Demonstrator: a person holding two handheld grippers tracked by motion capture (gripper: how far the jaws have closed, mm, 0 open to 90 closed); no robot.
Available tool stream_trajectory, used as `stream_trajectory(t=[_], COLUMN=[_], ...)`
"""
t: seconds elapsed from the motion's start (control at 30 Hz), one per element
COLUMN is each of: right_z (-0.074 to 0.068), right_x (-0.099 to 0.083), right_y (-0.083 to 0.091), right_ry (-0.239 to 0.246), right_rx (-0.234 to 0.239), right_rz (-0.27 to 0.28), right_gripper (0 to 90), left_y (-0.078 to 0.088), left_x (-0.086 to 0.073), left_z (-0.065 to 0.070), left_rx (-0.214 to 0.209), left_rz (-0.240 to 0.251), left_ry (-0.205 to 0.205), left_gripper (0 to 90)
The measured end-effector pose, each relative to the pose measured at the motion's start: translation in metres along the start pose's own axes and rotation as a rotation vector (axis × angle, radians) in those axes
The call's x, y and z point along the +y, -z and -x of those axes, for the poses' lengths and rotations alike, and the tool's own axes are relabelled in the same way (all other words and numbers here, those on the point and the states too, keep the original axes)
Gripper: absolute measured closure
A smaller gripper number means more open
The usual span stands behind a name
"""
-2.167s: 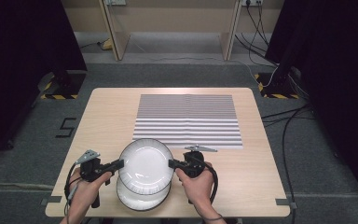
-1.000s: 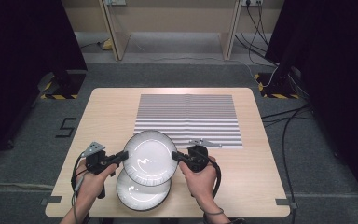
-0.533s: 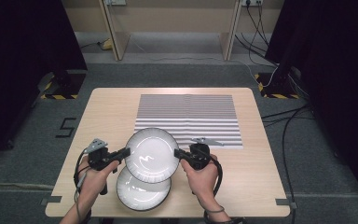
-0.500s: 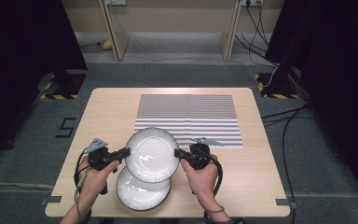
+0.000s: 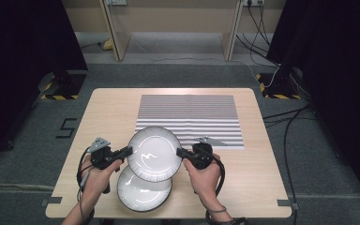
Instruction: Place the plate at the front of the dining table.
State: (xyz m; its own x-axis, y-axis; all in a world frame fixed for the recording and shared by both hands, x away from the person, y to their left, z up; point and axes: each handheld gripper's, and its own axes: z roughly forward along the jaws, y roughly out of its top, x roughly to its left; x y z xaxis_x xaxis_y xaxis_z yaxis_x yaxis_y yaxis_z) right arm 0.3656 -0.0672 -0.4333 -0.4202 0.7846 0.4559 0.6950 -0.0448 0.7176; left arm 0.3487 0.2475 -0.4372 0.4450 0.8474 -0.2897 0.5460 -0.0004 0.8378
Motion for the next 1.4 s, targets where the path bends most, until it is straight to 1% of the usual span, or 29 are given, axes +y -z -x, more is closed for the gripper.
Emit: stream_trajectory(t=[0.33, 0.53, 0.6, 0.97, 1.17, 1.4], right_z=[0.001, 0.001, 0.002, 0.003, 0.005, 0.005], right_x=[0.003, 0.004, 0.004, 0.007, 0.009, 0.010], right_y=[0.001, 0.001, 0.001, 0.003, 0.004, 0.005], right_ry=[0.002, -0.001, 0.004, 0.002, 0.000, -0.004], right_rx=[-0.004, -0.006, -0.006, -0.012, -0.014, -0.015], right_rz=[0.013, 0.015, 0.018, 0.027, 0.034, 0.039], right_gripper=[85.5, 85.5, 85.5, 85.5, 85.5, 85.6], left_y=[-0.002, -0.003, -0.004, -0.007, -0.009, -0.010], left_x=[0.003, 0.004, 0.006, 0.009, 0.012, 0.014], left_z=[0.001, 0.001, 0.001, 0.002, 0.004, 0.004], left_rx=[0.000, -0.001, -0.001, -0.001, 0.001, -0.001], left_rz=[0.010, 0.008, 0.010, 0.016, 0.021, 0.020], left_ry=[-0.003, -0.007, -0.011, -0.012, -0.022, -0.023], left_gripper=[84.7, 84.7, 84.7, 84.7, 84.6, 84.6])
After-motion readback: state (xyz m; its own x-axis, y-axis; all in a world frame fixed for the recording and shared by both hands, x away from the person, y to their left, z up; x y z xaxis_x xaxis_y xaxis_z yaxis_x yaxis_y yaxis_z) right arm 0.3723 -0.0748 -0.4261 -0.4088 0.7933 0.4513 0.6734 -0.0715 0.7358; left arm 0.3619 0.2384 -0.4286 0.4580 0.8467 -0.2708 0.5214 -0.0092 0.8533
